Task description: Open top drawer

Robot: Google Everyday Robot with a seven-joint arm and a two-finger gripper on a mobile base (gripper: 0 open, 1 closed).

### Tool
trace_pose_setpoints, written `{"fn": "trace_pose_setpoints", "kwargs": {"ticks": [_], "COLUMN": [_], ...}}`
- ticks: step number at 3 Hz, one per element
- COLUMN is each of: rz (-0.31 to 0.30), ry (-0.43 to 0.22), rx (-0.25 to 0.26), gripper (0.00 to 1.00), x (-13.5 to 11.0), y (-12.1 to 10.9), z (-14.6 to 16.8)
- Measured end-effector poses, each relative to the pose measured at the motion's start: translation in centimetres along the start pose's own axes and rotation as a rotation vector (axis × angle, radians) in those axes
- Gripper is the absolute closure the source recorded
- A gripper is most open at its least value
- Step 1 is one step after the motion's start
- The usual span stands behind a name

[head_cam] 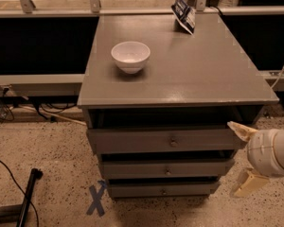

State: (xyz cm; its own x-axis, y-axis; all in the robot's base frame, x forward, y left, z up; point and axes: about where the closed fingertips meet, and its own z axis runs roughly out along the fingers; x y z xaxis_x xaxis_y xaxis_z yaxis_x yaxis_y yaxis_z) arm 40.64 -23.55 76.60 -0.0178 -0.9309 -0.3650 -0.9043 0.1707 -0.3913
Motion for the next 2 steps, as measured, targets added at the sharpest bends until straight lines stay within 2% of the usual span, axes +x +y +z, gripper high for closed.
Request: {"fn": "trace_pose_setpoints", "kwargs": {"ticks": [1,2], "rz": [-0.161,-0.160], "ry": [0.073,0.072], "rx": [0.058,0.057], "gripper": [0.00,0.00], "x": [0.70,0.69], "y": [0.40,0.41], "z": [1.99,1.98]}}
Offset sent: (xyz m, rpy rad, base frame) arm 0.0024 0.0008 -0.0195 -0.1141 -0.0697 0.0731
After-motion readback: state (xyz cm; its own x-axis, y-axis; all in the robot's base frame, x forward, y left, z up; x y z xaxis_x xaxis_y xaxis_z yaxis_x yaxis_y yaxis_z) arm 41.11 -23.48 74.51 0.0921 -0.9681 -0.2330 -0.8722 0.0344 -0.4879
